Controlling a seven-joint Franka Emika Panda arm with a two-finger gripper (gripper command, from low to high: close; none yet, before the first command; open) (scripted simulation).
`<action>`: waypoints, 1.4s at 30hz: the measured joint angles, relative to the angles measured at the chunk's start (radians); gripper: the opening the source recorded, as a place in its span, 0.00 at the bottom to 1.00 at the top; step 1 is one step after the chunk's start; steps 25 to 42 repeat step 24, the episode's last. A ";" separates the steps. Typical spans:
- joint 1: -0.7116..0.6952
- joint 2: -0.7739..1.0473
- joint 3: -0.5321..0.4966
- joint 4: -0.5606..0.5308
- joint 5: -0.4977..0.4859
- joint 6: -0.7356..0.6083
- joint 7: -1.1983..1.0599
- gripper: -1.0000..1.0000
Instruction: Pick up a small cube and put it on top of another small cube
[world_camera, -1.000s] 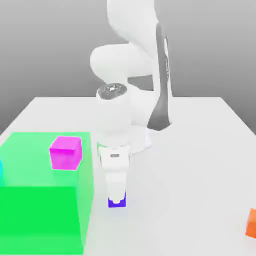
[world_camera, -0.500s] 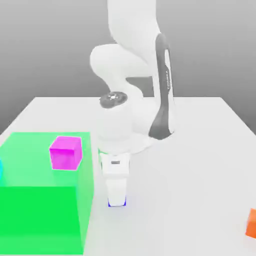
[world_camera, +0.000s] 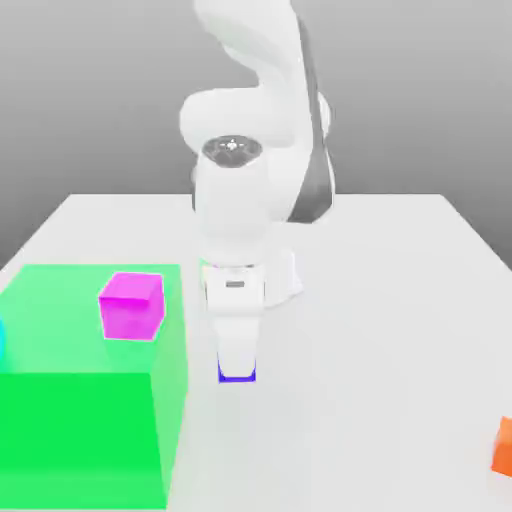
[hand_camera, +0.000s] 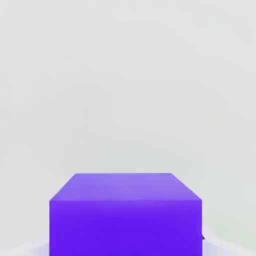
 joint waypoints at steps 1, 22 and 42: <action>0.029 0.016 0.014 0.035 -0.002 -0.019 0.047 0.00; 0.411 0.414 0.242 0.598 0.117 -0.187 0.693 1.00; 0.411 0.414 0.242 0.598 0.117 -0.187 0.693 1.00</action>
